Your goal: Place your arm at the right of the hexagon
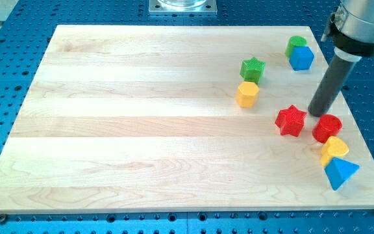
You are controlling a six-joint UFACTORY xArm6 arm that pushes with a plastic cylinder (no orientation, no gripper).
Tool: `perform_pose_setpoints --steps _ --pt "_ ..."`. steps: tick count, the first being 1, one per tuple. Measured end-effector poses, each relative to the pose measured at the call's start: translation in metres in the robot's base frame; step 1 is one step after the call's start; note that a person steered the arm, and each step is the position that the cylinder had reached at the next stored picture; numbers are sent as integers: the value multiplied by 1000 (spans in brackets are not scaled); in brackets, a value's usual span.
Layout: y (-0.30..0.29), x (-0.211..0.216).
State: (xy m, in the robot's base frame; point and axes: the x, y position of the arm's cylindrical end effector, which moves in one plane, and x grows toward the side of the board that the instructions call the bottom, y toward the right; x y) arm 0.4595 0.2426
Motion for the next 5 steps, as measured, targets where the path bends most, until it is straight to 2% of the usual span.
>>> perform_pose_setpoints --steps 1,2,3,4,5 --pt "-28 20" --pt "-86 26" --pt "-95 26" --pt "-52 -11" --pt "-63 -37"
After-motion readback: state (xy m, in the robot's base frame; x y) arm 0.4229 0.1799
